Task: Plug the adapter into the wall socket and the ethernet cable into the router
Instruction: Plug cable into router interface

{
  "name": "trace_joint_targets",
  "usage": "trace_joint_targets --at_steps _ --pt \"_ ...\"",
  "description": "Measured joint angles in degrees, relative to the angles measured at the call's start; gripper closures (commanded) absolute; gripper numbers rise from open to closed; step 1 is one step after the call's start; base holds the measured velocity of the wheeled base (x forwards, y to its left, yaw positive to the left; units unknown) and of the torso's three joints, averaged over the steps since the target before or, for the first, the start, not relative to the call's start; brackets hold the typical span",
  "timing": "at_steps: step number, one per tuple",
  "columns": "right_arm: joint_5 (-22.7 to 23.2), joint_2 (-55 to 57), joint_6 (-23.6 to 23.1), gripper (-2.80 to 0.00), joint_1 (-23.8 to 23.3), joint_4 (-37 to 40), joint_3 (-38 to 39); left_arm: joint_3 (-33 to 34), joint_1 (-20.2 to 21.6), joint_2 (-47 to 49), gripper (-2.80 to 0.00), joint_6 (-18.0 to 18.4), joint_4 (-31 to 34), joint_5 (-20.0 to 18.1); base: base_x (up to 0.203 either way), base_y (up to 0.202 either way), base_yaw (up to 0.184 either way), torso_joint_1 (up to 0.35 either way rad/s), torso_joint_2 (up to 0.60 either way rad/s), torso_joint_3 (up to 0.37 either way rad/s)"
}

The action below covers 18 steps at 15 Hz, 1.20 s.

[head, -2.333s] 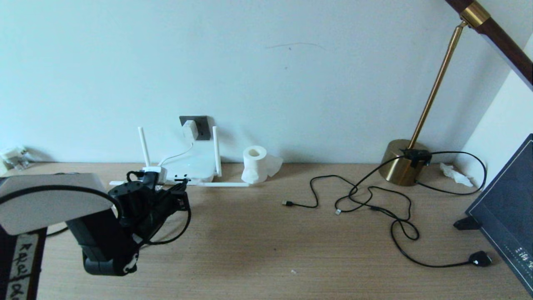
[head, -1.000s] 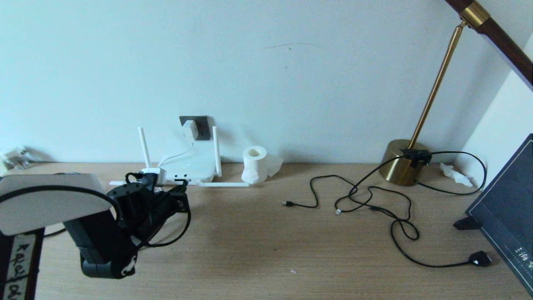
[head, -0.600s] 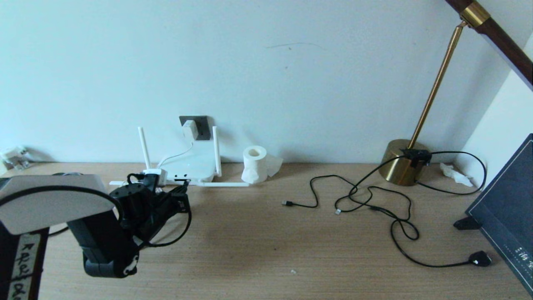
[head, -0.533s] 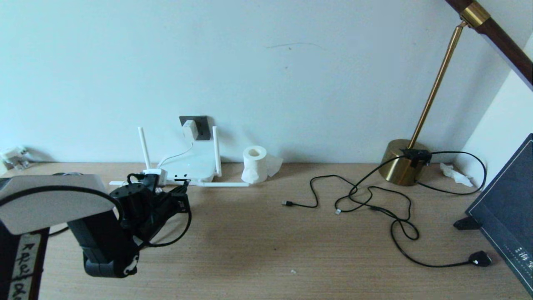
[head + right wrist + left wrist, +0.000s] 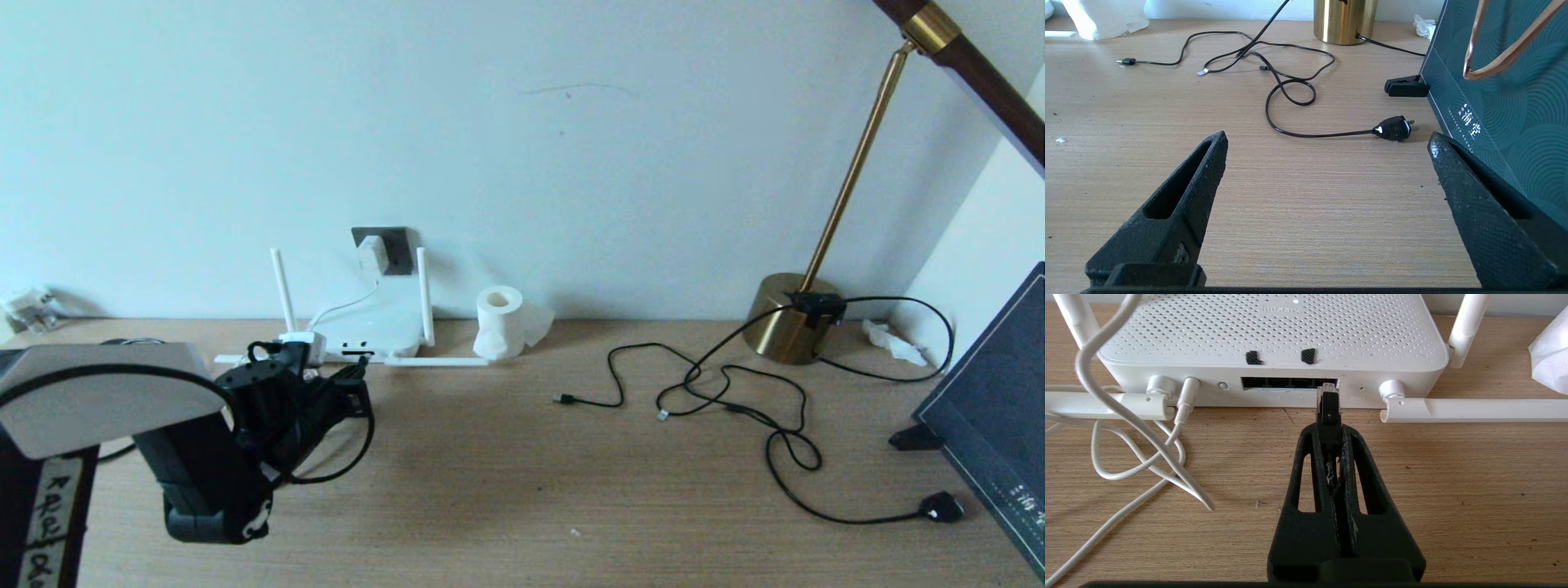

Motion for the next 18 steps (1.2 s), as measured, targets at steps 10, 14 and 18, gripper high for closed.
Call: trace_joint_targets --at_steps 10,14,18 --pt "0.00 0.00 -0.01 -2.80 0.00 0.01 0.00 -0.68 0.06 0.05 0.00 0.00 0.00 0.00 0.000 0.000 0.000 0.000 0.00 0.000" --pt "0.00 0.00 0.00 -2.80 0.00 0.00 0.00 -1.06 0.06 0.05 0.00 0.00 0.01 0.00 0.000 0.000 0.000 0.000 0.00 0.000" --pt "-0.01 0.00 0.00 -2.80 0.00 0.05 0.00 -1.51 0.06 0.50 0.00 0.00 0.00 0.00 0.000 0.000 0.000 0.000 0.00 0.000"
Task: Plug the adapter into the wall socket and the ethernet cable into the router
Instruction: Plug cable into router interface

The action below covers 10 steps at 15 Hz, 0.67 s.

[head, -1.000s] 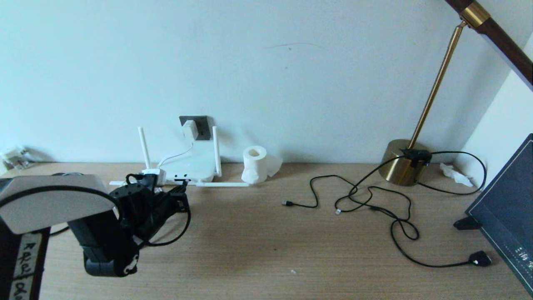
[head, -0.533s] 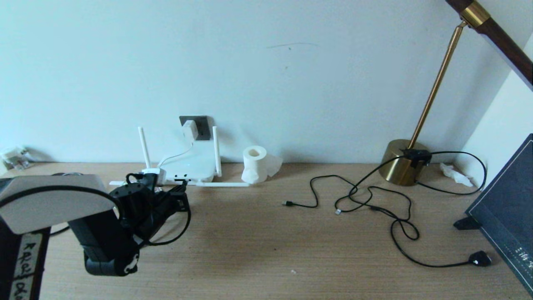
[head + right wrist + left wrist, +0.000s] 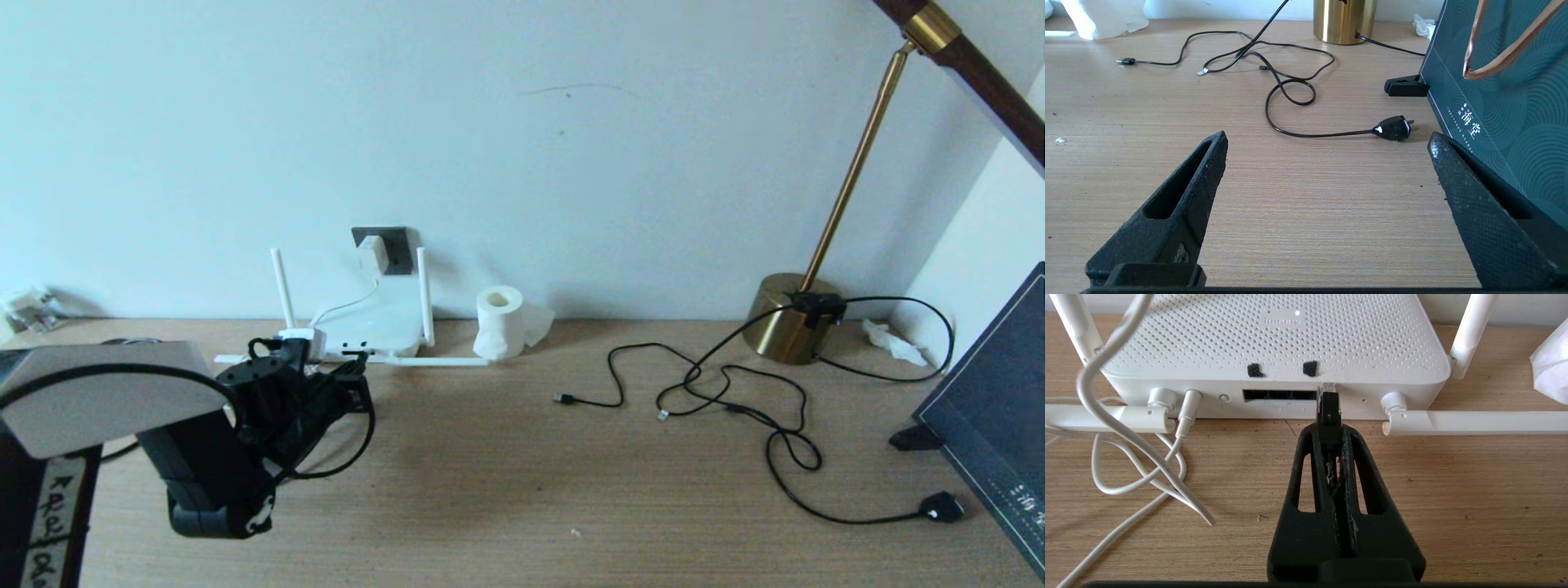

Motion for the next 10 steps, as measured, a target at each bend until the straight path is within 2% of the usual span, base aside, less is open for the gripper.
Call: trace_joint_targets --at_steps 10 --pt "0.00 0.00 0.00 -2.80 0.00 -0.05 0.00 -0.05 0.00 0.68 0.00 -0.19 0.00 0.00 0.000 0.000 0.000 0.000 0.00 0.000"
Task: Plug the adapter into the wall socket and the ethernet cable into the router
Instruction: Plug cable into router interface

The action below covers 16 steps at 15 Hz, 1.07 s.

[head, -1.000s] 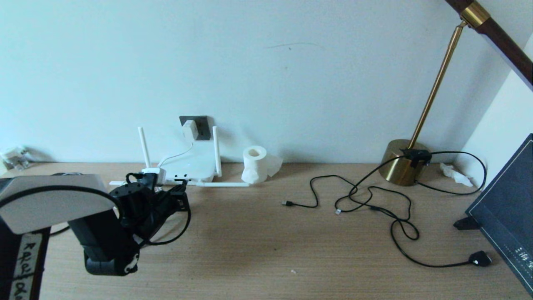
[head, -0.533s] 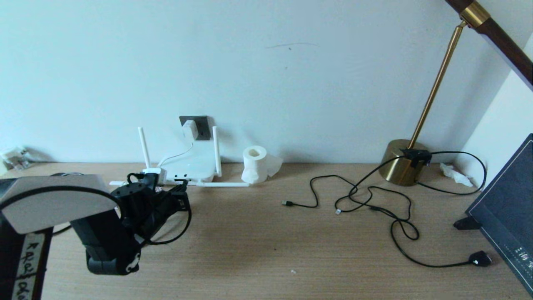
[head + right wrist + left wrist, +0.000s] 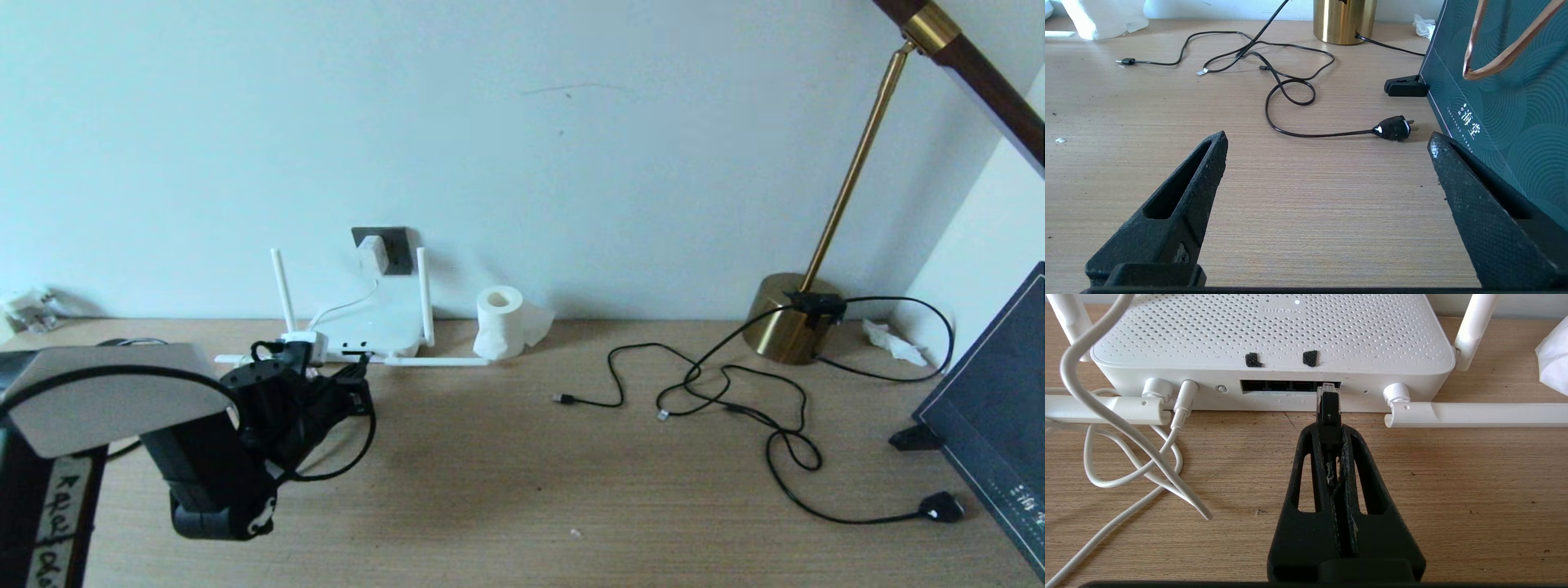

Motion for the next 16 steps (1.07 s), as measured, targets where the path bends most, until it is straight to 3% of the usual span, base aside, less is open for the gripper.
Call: trace_joint_targets --at_steps 16 --pt "0.00 0.00 0.00 -2.80 0.00 0.00 0.00 -0.09 0.00 -0.20 0.00 -0.53 0.01 0.00 0.000 0.000 0.000 0.000 0.00 0.000"
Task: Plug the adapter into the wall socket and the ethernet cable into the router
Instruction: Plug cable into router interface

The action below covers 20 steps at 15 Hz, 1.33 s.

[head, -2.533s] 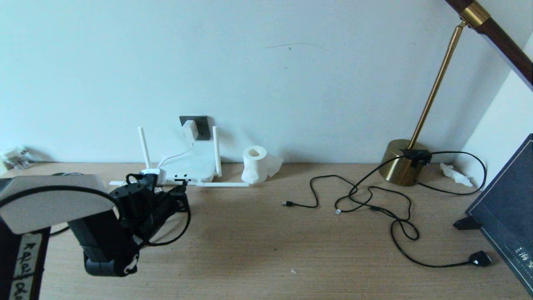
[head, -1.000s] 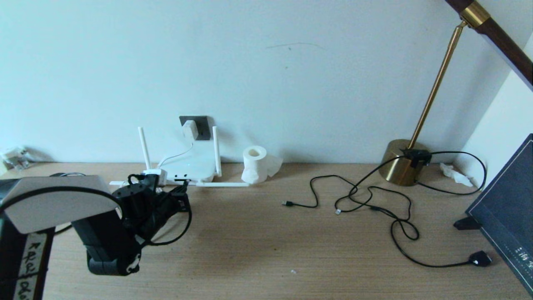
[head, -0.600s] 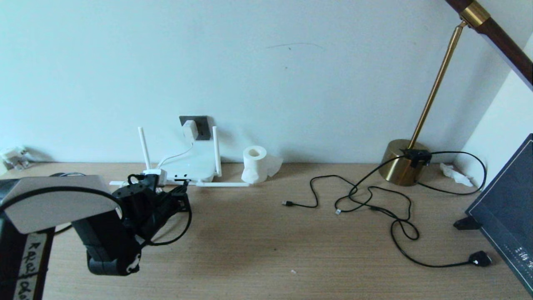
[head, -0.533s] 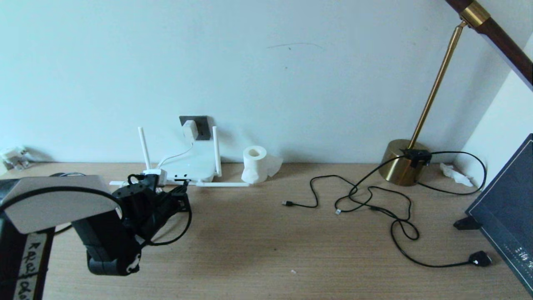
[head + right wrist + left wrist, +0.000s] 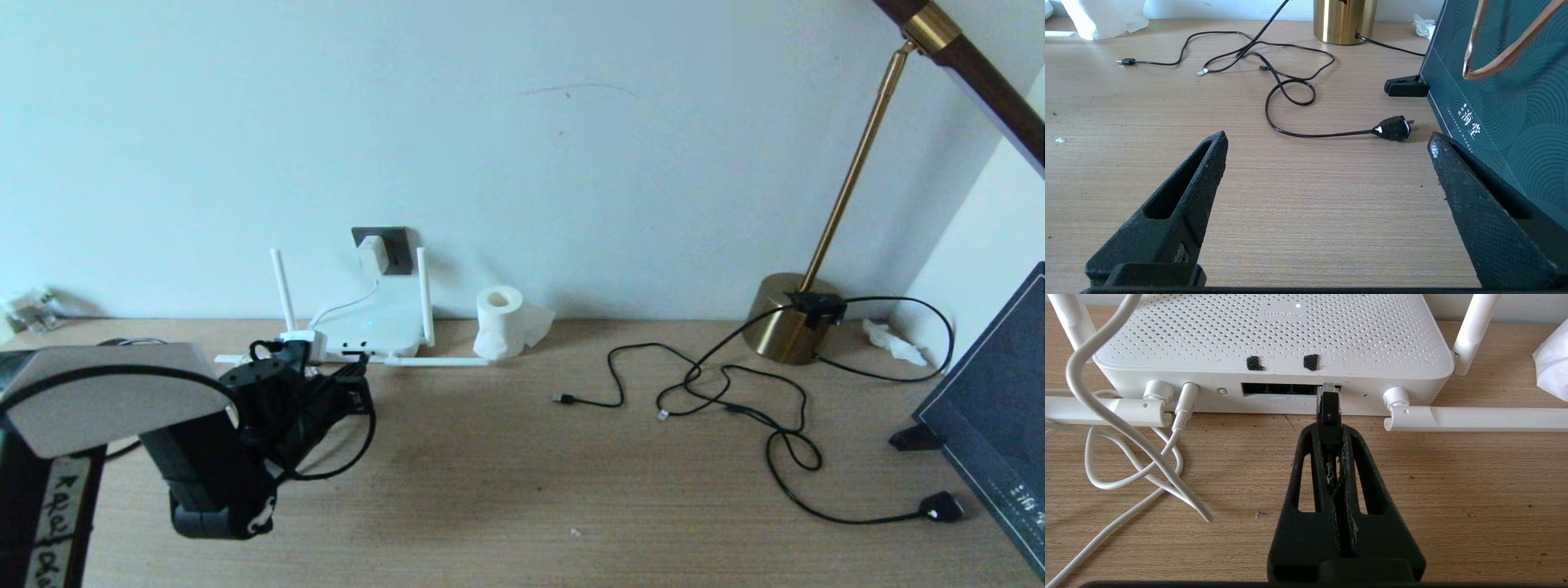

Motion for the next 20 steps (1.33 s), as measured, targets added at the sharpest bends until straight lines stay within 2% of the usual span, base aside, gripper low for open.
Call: trace_joint_targets --at_steps 20 --pt "0.00 0.00 0.00 -2.80 0.00 0.02 0.00 -1.11 0.21 0.91 0.00 -0.06 0.00 0.00 0.000 0.000 0.000 0.000 0.00 0.000"
